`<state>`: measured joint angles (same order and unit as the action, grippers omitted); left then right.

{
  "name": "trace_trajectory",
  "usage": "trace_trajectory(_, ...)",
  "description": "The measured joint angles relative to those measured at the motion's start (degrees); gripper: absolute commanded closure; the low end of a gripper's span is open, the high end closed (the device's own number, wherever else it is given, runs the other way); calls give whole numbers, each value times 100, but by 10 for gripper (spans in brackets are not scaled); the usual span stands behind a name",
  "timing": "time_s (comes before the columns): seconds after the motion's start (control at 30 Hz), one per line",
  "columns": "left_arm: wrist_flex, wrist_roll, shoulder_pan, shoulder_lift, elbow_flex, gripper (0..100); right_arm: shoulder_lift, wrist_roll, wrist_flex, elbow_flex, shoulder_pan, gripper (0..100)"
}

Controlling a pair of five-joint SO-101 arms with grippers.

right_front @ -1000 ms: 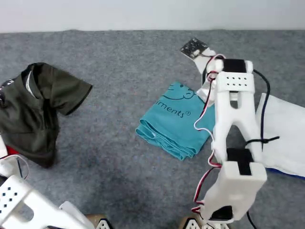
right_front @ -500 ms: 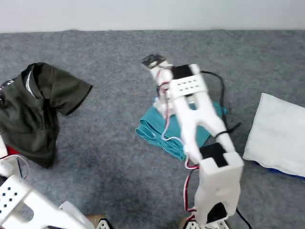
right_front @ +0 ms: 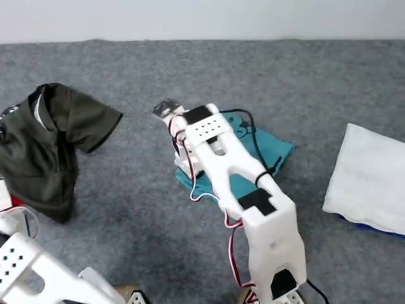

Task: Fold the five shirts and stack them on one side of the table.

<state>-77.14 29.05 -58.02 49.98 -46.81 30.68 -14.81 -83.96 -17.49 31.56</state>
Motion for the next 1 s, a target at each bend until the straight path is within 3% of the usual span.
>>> trace_trajectory(0.43,0,18,0,0,0,986,-993,237,-1495,149,-1169,990)
trace_trajectory(0.7,0,18,0,0,0,986,-862,378,-923,1741,-1521,990)
trace_trajectory(1.0,0,18,0,0,0,986,-1829,571,-1160,1855,-1503,990)
